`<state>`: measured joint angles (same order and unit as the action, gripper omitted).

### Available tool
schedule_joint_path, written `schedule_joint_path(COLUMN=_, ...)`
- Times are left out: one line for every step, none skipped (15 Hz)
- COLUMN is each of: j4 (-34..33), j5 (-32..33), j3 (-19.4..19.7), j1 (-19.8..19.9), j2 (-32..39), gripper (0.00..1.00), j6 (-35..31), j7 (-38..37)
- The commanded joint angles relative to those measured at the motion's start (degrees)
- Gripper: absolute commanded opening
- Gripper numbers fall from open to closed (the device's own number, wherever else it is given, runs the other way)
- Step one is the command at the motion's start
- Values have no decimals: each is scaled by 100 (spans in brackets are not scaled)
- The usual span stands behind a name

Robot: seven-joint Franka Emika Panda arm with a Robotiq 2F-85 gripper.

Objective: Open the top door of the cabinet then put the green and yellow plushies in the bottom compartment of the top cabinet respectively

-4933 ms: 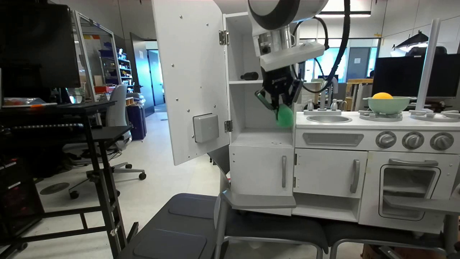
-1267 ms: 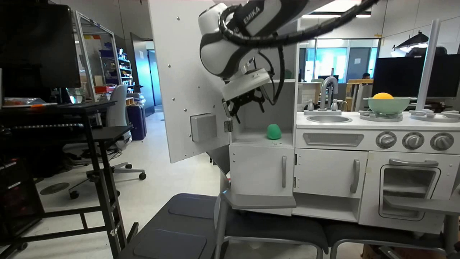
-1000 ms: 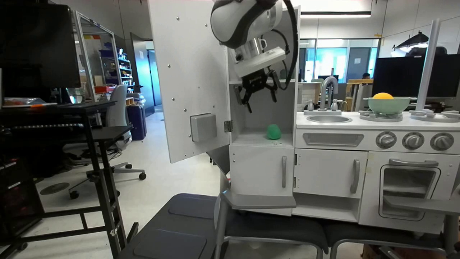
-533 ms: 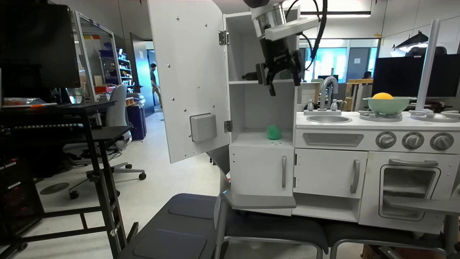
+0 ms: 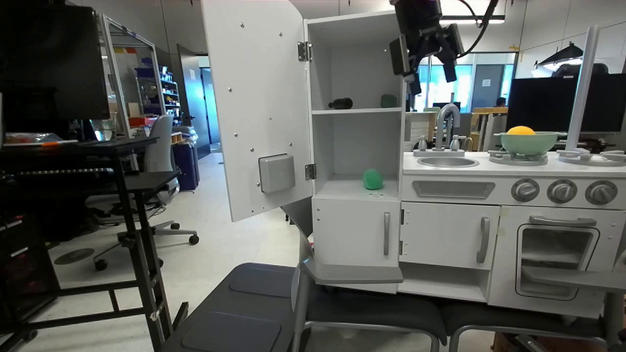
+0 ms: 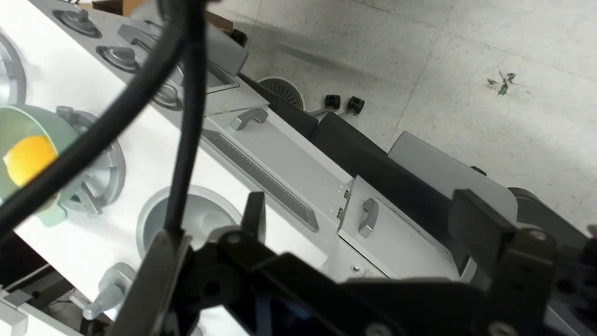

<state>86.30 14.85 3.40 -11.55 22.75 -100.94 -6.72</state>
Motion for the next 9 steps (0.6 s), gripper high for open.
schedule_joint_path(j4=1397, j5=-101, j3=-71, j1=367, j2=-1218, gripper=100, j6=-571, j7=-465)
schedule_joint_path(j4=1691, j5=-132, j3=-27, j1=483, j2=-1479, gripper=100, j6=-755, j7=-657)
schedule_joint_path(j4=2002, j5=-134, j3=2, j1=600, j2=-1769, gripper=100, j6=-864, j7=-758)
schedule_joint_path(j4=2315, j5=-200, j3=69, j1=787, j2=-1956, gripper=100, j6=-1096, j7=-832)
schedule_joint_path(j4=2585, j5=-242, j3=133, j1=949, j2=-2158, gripper=100, j6=-1280, j7=-905)
schedule_joint_path(j4=2795, j5=-296, j3=213, j1=1124, j2=-2331, gripper=100, j6=-1395, j7=-937)
schedule_joint_path(j4=2941, j5=-386, j3=325, j1=1335, j2=-2343, gripper=100, j6=-1606, j7=-895)
schedule_joint_path(j4=2990, j5=-510, j3=438, j1=1530, j2=-2294, gripper=100, j6=-1775, j7=-846)
schedule_joint_path(j4=2834, j5=-616, j3=501, j1=1655, j2=-2178, gripper=100, j6=-1810, j7=-918)
